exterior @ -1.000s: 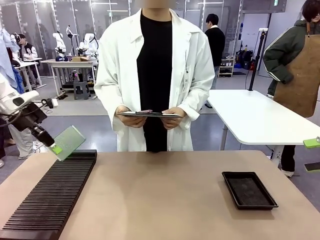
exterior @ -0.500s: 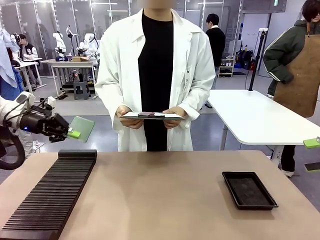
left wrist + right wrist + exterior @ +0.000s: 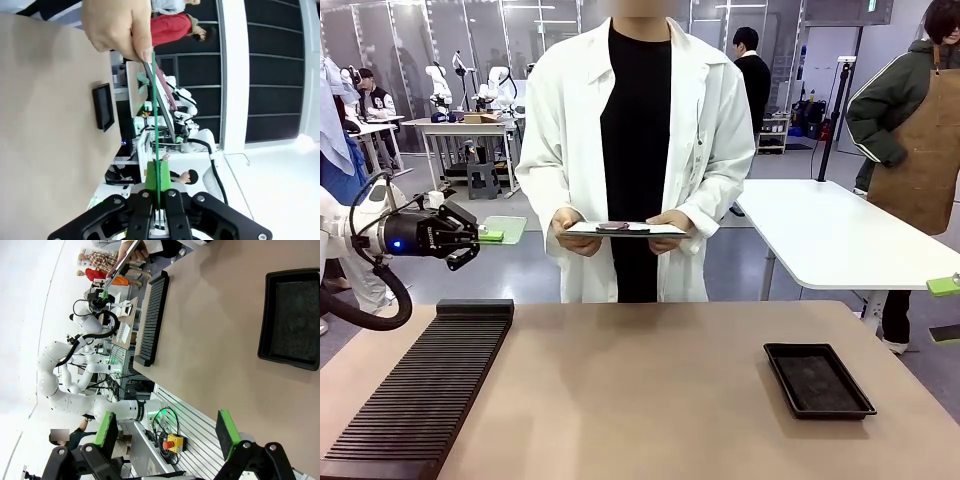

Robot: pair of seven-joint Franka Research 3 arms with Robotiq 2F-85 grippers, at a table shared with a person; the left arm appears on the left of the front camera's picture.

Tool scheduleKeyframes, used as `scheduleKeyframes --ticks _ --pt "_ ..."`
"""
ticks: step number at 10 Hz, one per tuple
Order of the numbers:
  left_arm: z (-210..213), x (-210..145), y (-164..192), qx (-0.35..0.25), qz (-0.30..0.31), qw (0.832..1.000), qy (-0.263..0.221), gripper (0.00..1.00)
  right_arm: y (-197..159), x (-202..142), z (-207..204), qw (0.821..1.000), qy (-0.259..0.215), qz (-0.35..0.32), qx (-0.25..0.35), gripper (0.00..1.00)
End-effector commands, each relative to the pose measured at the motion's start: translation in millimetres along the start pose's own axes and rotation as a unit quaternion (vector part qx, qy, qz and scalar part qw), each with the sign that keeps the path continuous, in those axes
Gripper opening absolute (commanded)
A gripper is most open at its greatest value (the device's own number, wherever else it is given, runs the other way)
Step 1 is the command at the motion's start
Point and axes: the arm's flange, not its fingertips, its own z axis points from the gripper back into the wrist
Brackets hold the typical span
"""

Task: Inspect the PCB.
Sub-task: Pick up the Blank PCB and present it to the human.

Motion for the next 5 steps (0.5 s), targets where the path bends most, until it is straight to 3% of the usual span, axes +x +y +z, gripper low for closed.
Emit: scheduleKeyframes --ticks 1,5 --pt "2.8 5.4 3.7 -0.023 -0.012 1.000 0.006 0.00 0.1 0.4 3.0 1.000 0.002 0.009 0.003 1.00" --pt "0.0 0.0 0.0 0.000 0.000 1.000 0.000 0.00 0.1 0.4 3.0 1.000 0.002 0.009 0.003 1.00"
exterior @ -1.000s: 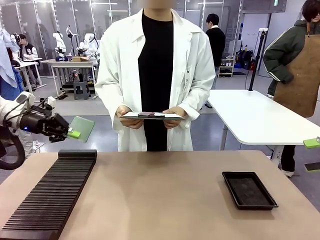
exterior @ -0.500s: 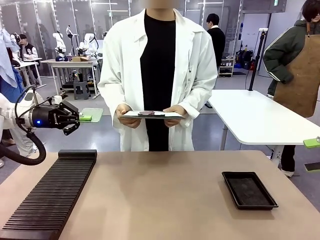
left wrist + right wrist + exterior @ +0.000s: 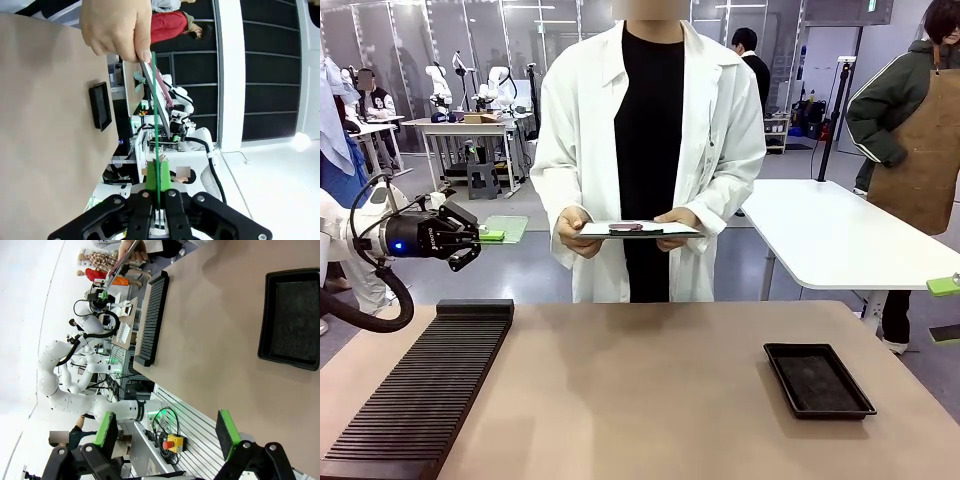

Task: Inspect the PCB.
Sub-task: Pick up the Blank PCB and present it to the human, then release the Blank PCB you were holding.

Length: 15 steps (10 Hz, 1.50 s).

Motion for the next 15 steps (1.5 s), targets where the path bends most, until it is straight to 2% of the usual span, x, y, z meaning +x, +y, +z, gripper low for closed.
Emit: scheduleKeyframes --ticks 1,15 --pt "0.3 -0.2 -3.0 0.006 0.000 1.000 -0.002 0.00 0.1 0.5 2.8 1.000 0.002 0.009 0.003 1.00" --pt "0.3 -0.2 -3.0 0.006 0.000 1.000 -0.002 0.00 0.1 0.5 2.8 1.000 0.002 0.009 0.003 1.00"
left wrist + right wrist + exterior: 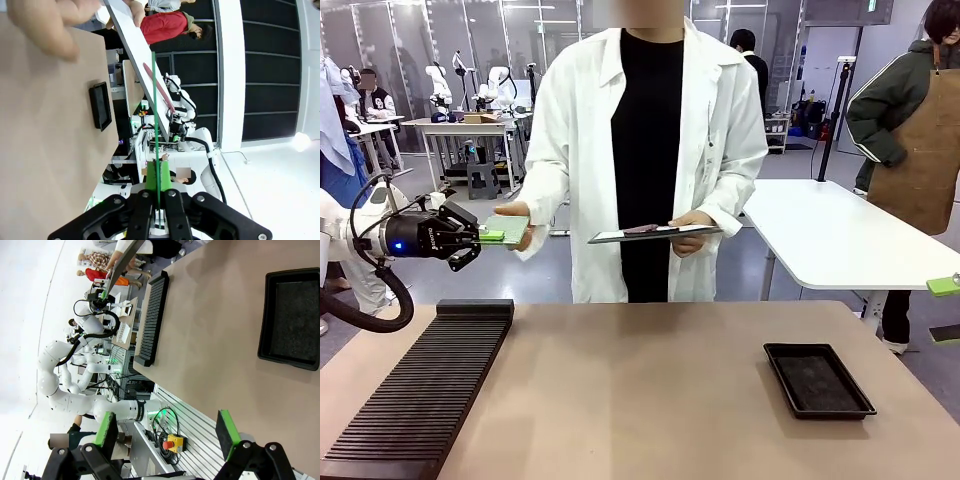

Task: Inspect the PCB.
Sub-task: Release the Blank PCB you were holding.

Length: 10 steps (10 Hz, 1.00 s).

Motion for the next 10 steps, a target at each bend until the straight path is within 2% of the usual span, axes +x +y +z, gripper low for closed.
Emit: scheduleKeyframes --ticks 1,10 --pt "0.3 -0.2 -3.0 0.006 0.000 1.000 -0.002 0.00 0.1 0.5 2.8 1.000 0.002 0.009 0.003 1.00" --pt "0.3 -0.2 -3.0 0.006 0.000 1.000 -0.002 0.00 0.1 0.5 2.8 1.000 0.002 0.009 0.003 1.00"
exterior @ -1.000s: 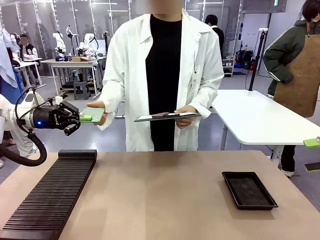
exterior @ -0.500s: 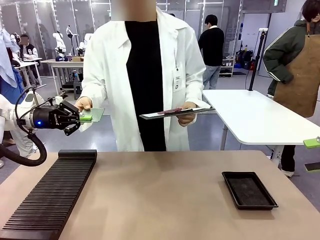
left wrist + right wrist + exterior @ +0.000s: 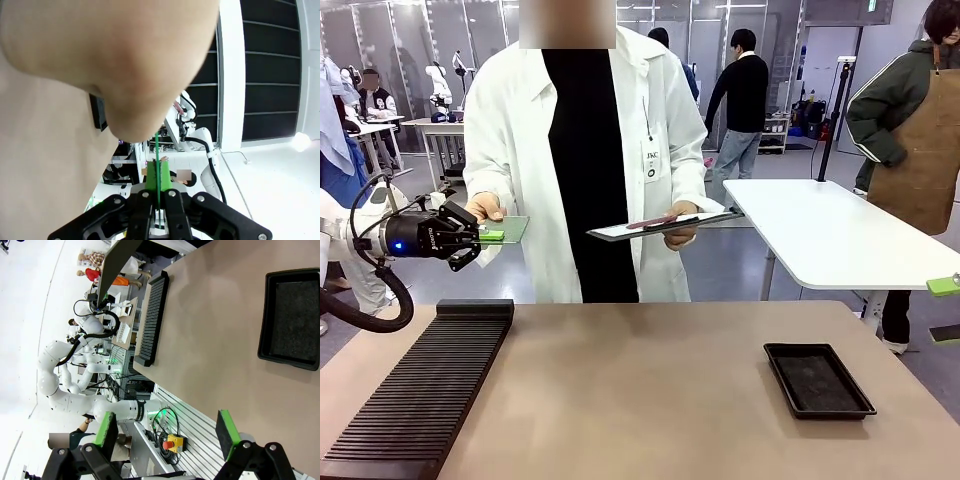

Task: Inspect the PCB.
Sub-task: Release the Blank PCB you were holding.

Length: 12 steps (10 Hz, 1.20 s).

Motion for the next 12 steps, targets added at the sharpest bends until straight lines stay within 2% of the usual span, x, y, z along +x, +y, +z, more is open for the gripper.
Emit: scheduleKeyframes --ticks 1,5,6,7,8,9,10,11,12 --pt "0.3 -0.2 -2.9 0.006 0.000 1.000 -0.002 0.00 0.1 0.5 2.8 1.000 0.002 0.009 0.003 1.00" --pt "0.3 -0.2 -2.9 0.006 0.000 1.000 -0.002 0.00 0.1 0.5 2.8 1.000 0.002 0.009 0.003 1.00" --pt "0.1 0.0 0.0 0.000 0.000 1.000 0.000 0.03 0.1 0.5 2.8 1.000 0.002 0.009 0.003 1.00" --pt "-0.3 -1.8 -1.3 -0.003 -0.002 1.000 0.014 0.37 0.1 0.5 2.8 1.000 0.002 0.009 0.003 1.00" --pt "-0.4 -1.8 -1.9 -0.002 0.000 1.000 0.008 0.37 0.1 0.5 2.8 1.000 0.002 0.009 0.003 1.00" --pt "0.0 -1.6 -2.3 -0.001 0.001 1.000 0.005 0.72 0.1 0.5 2.8 1.000 0.002 0.009 0.003 1.00" --pt "-0.4 -1.8 -1.9 0.000 0.002 1.000 0.005 0.41 0.1 0.5 2.8 1.000 0.002 0.009 0.003 1.00" --pt "-1.2 -1.9 -1.5 0.003 0.004 1.000 0.006 1.00 0.1 0.5 2.8 1.000 0.002 0.009 0.003 1.00" --pt "-1.7 -1.9 -1.4 0.002 0.005 1.000 0.009 0.74 0.1 0.5 2.8 1.000 0.002 0.009 0.003 1.00"
